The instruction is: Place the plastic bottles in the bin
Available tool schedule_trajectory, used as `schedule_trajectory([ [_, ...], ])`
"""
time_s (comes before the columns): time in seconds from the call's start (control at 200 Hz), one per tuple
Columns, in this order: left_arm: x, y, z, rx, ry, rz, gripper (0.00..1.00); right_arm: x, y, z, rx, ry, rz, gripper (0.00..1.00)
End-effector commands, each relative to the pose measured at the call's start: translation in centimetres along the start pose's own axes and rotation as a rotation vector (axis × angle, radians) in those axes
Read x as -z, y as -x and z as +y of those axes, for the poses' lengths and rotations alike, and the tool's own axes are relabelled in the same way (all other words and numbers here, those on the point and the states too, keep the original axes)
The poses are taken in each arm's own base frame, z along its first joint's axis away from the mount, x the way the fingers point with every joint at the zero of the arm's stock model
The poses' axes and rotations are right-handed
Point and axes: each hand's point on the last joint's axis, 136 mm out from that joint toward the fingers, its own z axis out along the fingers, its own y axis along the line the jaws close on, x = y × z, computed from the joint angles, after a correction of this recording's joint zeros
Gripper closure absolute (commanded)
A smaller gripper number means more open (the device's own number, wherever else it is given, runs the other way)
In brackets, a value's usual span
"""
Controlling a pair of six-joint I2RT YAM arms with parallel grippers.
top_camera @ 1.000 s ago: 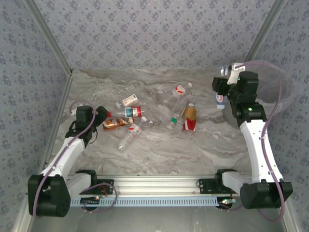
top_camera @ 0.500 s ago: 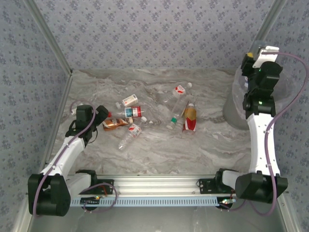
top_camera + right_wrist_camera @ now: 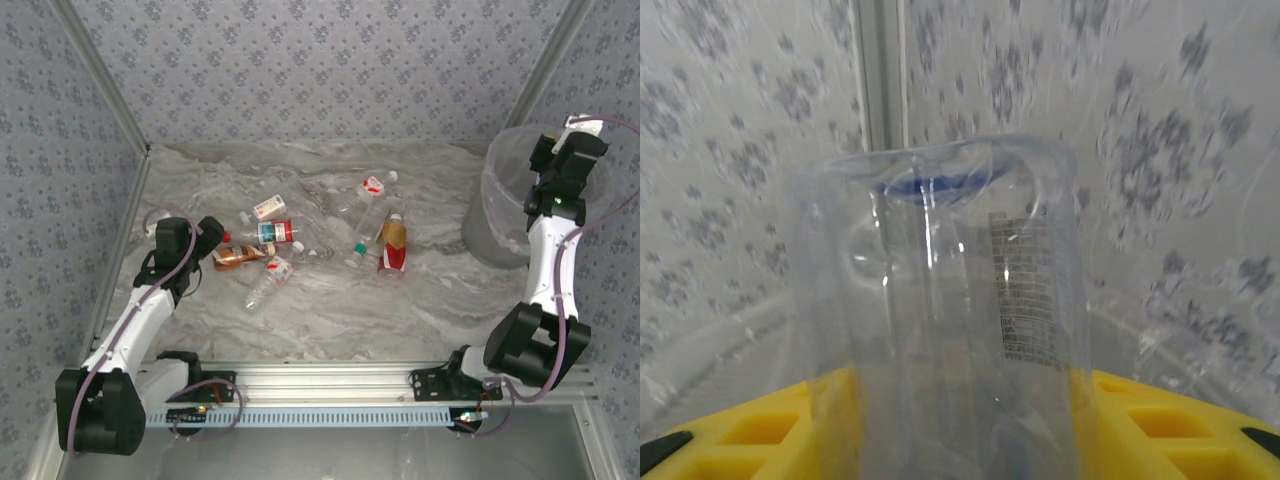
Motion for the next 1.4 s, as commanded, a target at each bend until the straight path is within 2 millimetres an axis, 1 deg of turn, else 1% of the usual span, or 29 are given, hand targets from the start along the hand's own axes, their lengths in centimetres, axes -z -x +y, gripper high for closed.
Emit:
schedule_trajectory([
  [0.0, 0.3, 0.2, -0.3, 0.013, -0.019, -0.017, 0.01, -0.8, -1.9, 1.0, 0.001, 0.086, 0.124, 0.45],
  [0.15, 0.2, 0.2, -0.3, 0.019, -0.020, -0.019, 0.01, -2.0, -5.2, 1.2, -0.014, 0.081, 0.272, 0.45],
  [0.255, 0.1, 0.3, -0.3, 0.020, -0.016, -0.025, 0.01, -2.8, -7.0, 0.8, -0.022, 0.055, 0.341, 0.45],
  [0.345, -0.1, 0.5, -0.5, 0.023, -0.018, -0.024, 0.01, -3.5, -8.8, 1.0, -0.036, 0.055, 0.411, 0.45],
  [0.49, -0.2, 0.5, -0.9, 0.034, -0.024, -0.013, 0.01, -4.4, -10.9, 1.3, -0.073, 0.049, 0.512, 0.43],
  [0.68, -0.2, 0.4, -0.7, 0.039, -0.018, -0.011, 0.01, -5.5, -13.2, 0.0, -0.096, -0.056, 0.592, 0.40],
  [0.73, -0.2, 0.4, -0.7, 0.038, -0.014, -0.010, 0.01, -6.0, -13.6, 0.0, -0.098, -0.065, 0.605, 0.39],
  [0.76, -0.1, 0.4, -0.6, 0.038, -0.013, -0.009, 0.01, -5.8, -14.3, 0.0, -0.095, -0.071, 0.637, 0.39],
  [0.825, -0.1, 0.4, -0.6, 0.037, -0.010, -0.011, 0.01, -6.0, -14.8, 0.0, -0.093, -0.086, 0.663, 0.37],
  [0.87, -0.1, 0.4, -0.5, 0.036, -0.007, -0.012, 0.01, -6.0, -14.9, 0.1, -0.089, -0.097, 0.671, 0.34],
  [0.954, -0.1, 0.4, -0.4, 0.034, -0.001, -0.014, 0.01, -5.8, -14.5, 0.3, -0.085, -0.101, 0.659, 0.29],
  [1.004, -0.1, 0.4, -0.3, 0.034, 0.002, -0.014, 0.01, -5.7, -14.0, 0.4, -0.088, -0.104, 0.650, 0.25],
  [1.074, -0.2, 0.4, -0.3, 0.032, 0.005, -0.014, 0.01, -5.4, -13.3, 0.4, -0.088, -0.112, 0.633, 0.23],
  [1.249, -0.2, 0.2, 0.0, 0.031, 0.014, -0.008, 0.00, -4.0, -10.9, 0.6, -0.088, -0.112, 0.573, 0.20],
  [1.399, -0.1, 0.1, 0.2, 0.023, 0.025, -0.004, 0.01, -2.2, -8.3, 0.9, -0.095, -0.114, 0.490, 0.17],
])
